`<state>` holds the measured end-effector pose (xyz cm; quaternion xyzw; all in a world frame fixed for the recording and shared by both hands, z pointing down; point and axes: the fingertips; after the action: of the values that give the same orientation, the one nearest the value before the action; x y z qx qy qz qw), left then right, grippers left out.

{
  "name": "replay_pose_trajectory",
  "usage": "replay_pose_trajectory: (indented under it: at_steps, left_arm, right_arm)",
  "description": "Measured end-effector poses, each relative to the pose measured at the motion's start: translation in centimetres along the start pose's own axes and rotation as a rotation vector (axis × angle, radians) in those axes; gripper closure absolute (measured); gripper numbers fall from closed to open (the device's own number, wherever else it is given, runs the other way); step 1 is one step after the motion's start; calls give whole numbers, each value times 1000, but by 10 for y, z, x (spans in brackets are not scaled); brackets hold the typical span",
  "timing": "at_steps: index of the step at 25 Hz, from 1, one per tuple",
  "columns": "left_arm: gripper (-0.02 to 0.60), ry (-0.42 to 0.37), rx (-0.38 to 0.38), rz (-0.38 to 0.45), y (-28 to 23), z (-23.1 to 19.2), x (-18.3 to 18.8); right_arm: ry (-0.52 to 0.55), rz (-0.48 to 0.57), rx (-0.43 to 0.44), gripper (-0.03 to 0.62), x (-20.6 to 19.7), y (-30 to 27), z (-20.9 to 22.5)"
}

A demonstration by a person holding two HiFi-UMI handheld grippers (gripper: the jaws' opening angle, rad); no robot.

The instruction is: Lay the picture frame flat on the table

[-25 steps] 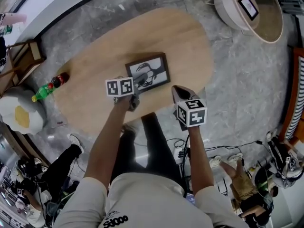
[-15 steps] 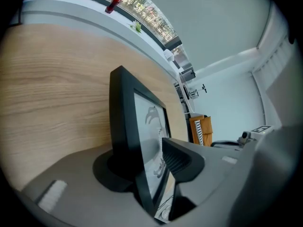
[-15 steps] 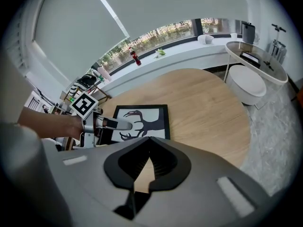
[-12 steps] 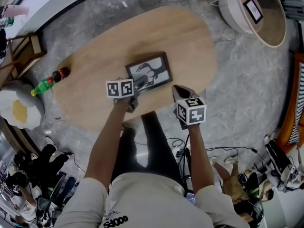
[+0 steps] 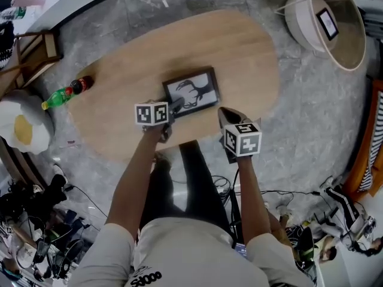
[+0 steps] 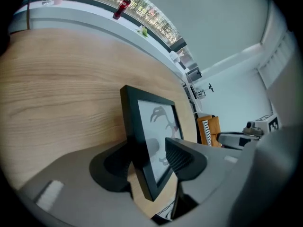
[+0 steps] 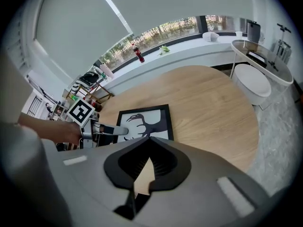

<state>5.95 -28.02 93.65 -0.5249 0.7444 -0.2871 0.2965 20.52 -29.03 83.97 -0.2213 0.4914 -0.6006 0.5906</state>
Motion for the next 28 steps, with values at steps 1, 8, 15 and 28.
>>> replay_pose_trajectory:
  at_steps: [1, 8, 15, 28]
  left_arm:
    - [351, 1, 5, 0, 2, -3, -1]
    - [348, 5, 18, 5, 9, -16, -9]
    - [339, 4, 4, 33, 23, -20, -11]
    - [362, -246, -70, 127, 123, 26, 7]
  right_arm:
    - [1, 1, 2, 591, 1, -1, -2]
    - [54, 9, 0, 591, 5, -6, -12]
    - [26, -31, -1, 591, -5, -8, -23]
    - [112, 85, -124, 591, 22, 56, -81]
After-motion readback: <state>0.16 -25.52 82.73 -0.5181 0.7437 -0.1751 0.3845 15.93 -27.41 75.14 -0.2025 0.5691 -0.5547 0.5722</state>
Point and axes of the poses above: the fingertips, and each gripper's own axes: y backward along the fingers, z to its right, x out of its top, and after that the axes turned 2 degrees about z, right-handed
